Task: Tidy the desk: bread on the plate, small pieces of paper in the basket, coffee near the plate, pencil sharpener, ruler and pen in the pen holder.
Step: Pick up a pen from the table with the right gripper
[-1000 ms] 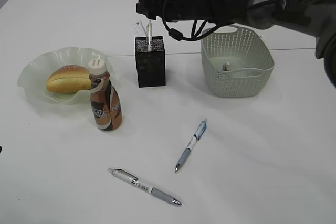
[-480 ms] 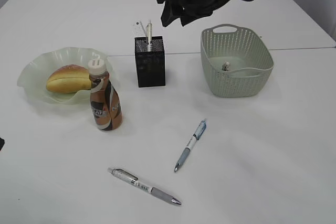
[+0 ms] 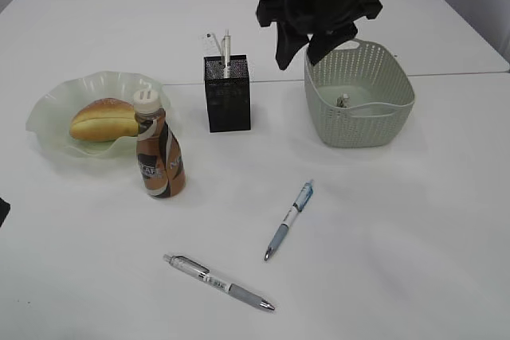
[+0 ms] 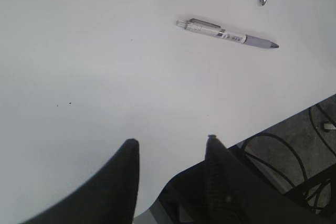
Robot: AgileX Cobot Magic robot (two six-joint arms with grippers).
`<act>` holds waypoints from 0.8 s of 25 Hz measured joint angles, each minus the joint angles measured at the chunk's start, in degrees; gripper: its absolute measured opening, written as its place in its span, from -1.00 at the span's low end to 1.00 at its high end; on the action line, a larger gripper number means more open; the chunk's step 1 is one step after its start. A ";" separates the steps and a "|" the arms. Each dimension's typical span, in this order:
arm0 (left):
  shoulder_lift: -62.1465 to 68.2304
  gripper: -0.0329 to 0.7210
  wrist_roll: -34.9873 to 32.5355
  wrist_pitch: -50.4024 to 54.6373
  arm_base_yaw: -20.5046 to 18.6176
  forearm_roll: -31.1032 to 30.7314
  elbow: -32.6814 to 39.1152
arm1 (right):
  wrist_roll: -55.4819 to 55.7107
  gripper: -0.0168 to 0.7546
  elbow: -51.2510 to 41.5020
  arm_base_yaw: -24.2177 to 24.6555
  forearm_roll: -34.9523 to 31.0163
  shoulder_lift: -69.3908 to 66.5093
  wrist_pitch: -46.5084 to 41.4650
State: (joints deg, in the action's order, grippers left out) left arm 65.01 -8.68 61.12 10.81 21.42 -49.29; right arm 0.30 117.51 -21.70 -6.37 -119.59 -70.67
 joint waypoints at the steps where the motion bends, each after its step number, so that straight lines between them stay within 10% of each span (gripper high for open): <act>1: 0.00 -0.10 0.00 0.00 0.00 0.00 0.00 | 0.30 0.01 -1.56 -1.10 0.68 0.38 -0.10; 20: 0.00 -0.10 0.00 0.54 0.00 0.00 0.00 | 32.93 -0.01 -23.75 -8.87 3.05 1.24 10.86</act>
State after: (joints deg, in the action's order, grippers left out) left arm 65.01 -8.68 61.67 10.81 21.42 -49.29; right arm 33.24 93.76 -30.57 -3.31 -118.36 -59.81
